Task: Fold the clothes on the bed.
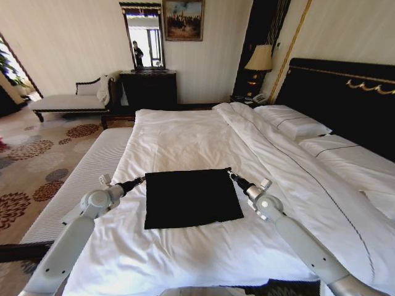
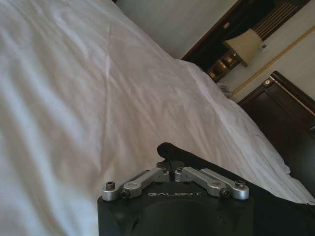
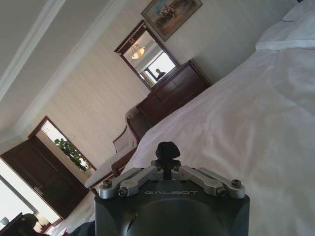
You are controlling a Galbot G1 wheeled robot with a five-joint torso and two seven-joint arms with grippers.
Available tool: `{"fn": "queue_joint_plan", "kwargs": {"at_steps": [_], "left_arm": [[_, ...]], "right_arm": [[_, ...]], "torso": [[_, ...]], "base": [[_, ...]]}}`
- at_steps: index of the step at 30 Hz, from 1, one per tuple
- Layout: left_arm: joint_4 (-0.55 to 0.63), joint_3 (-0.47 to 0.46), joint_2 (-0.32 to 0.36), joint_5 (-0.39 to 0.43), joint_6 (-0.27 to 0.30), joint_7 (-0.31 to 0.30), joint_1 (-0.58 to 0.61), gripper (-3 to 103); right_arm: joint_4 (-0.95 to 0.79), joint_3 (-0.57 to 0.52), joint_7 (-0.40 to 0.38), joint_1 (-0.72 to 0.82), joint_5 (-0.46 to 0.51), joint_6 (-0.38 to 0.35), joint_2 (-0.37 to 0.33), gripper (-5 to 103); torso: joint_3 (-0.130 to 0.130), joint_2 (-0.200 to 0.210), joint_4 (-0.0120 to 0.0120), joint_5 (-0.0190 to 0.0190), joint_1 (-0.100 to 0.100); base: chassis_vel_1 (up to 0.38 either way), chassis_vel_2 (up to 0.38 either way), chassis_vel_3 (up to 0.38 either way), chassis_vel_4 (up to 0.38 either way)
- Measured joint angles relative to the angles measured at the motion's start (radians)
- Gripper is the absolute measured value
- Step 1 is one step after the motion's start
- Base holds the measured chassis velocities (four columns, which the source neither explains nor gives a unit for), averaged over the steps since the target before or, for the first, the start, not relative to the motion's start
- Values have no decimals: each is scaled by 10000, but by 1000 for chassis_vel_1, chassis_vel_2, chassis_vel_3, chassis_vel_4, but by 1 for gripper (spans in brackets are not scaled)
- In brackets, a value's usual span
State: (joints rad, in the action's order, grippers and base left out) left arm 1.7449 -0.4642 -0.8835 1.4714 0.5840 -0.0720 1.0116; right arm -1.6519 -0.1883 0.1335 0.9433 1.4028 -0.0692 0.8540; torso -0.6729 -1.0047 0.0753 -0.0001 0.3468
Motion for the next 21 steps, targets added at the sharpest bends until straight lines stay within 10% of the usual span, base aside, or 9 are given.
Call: {"fn": "queue_joint_plan", "kwargs": {"at_steps": [21], "left_arm": [[2938, -1150, 1408, 1659, -696, -624, 835, 0]], "right_arm": [[-2208, -2121, 311, 1705, 143, 424, -1171, 2]], "torso": [[2, -1, -2, 3, -2]], "base": [[0, 0, 0, 0]]}}
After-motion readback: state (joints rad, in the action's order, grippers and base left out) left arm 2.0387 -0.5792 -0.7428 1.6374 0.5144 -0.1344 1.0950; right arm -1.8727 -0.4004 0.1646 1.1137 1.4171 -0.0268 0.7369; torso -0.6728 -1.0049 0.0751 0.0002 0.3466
